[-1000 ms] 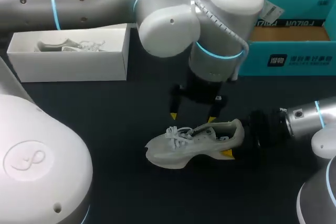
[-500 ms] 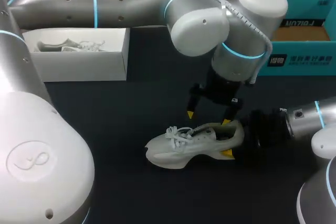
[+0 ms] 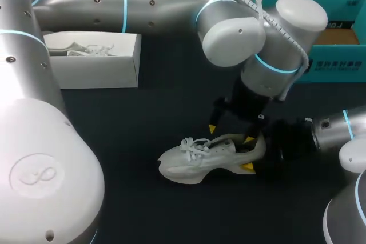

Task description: Take the shoe out of the shoebox, open the shoe tongue, remove and reinsert the insole, then place the shoe into the shoebox

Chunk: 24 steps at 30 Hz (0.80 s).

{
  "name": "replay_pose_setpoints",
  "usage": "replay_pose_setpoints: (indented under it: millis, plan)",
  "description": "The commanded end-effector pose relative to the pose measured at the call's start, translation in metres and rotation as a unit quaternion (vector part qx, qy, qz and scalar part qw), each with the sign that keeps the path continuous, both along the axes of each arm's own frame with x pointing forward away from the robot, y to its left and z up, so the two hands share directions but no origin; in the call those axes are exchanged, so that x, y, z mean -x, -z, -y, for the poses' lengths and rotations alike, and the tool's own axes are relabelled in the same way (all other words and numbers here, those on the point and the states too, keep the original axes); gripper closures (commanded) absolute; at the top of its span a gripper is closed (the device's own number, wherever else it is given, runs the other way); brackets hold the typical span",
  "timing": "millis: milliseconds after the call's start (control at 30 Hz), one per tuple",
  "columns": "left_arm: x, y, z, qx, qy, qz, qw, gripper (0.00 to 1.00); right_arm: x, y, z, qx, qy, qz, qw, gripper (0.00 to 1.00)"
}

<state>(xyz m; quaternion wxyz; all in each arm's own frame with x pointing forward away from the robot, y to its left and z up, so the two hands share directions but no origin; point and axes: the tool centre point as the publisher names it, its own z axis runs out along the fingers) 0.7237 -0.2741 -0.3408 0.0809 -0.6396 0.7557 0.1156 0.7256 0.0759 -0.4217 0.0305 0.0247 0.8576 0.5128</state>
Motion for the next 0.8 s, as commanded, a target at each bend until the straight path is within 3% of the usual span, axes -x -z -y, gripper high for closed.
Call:
replay_pose_setpoints:
  millis: [33,433,800]
  plan:
    - [0.001,0.009,0.005,-0.006,0.001,0.0,1.0,0.0,0.0,0.0,-0.001,0.001,0.001,0.001,1.0,1.0]
    - [0.012,0.022,-0.014,-0.036,-0.017,0.01,0.999,0.0,0.0,0.0,-0.001,0.001,0.001,0.001,1.0,1.0]
    - [0.027,0.003,-0.039,-0.03,-0.057,0.041,0.997,0.0,0.0,0.0,-0.001,0.001,0.001,0.001,1.0,1.0]
